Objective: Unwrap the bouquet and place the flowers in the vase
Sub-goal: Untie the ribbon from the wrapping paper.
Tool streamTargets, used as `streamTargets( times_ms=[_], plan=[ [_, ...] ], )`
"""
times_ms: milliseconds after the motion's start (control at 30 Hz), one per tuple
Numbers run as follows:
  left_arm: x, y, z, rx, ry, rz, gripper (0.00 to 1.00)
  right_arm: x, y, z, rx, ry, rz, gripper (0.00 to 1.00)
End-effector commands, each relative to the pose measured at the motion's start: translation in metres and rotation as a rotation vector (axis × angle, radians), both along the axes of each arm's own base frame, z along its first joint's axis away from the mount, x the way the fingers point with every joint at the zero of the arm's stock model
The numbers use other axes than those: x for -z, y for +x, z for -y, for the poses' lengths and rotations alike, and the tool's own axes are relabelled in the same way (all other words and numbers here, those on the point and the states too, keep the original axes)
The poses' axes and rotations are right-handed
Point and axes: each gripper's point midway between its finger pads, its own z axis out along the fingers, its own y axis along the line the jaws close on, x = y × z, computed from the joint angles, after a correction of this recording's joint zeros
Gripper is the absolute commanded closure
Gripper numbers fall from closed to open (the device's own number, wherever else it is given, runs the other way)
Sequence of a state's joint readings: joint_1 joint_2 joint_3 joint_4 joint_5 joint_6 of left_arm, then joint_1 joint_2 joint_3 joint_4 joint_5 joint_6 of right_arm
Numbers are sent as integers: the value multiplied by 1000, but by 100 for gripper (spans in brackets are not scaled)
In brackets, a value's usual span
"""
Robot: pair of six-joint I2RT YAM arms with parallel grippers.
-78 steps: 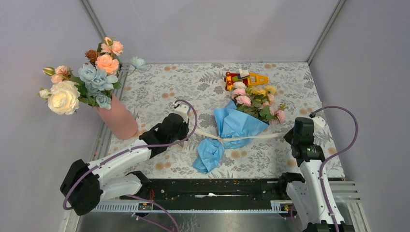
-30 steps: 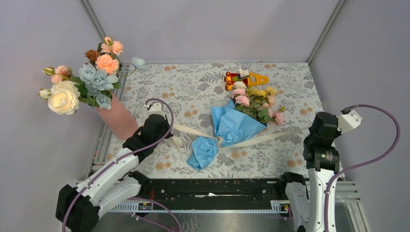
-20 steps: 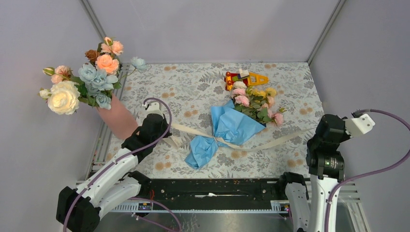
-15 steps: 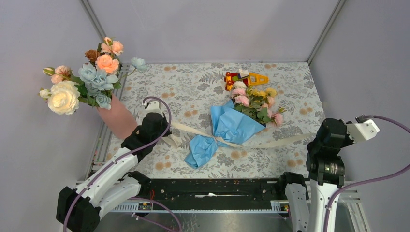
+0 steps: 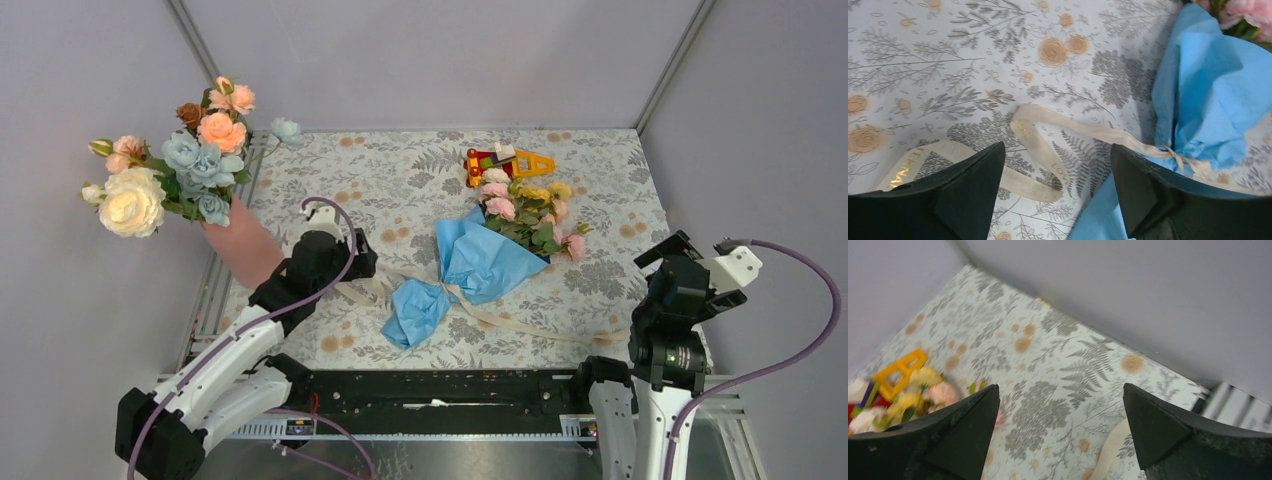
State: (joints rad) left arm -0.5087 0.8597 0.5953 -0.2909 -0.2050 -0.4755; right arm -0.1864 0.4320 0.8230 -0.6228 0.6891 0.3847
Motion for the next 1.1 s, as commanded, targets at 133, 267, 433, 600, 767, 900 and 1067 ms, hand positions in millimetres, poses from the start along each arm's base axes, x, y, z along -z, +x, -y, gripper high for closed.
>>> streamTargets(
  times_ms=[133, 267, 433, 600, 767, 900, 1067],
  plan=[
    [-33, -22, 62, 236, -141, 38, 17, 34, 63, -92, -598, 217, -111, 11],
    [-27, -34, 87, 301, -223, 6, 17, 54, 78, -149, -866, 425, -112, 24],
    [-10, -38, 106, 330, -291, -47, 21, 74, 76, -205, -1060, 502, -149, 35],
    [7, -38, 108, 315, -283, -88, 26, 92, 65, -264, -1216, 481, -236, 48],
    [21, -40, 103, 297, -259, -113, 31, 101, 56, -321, -1360, 393, -247, 50],
    [36, -44, 100, 285, -246, -150, 36, 104, 53, -362, -1436, 316, -289, 52],
    [46, -47, 96, 265, -251, -163, 38, 116, 56, -399, -1453, 202, -350, 57]
  ],
)
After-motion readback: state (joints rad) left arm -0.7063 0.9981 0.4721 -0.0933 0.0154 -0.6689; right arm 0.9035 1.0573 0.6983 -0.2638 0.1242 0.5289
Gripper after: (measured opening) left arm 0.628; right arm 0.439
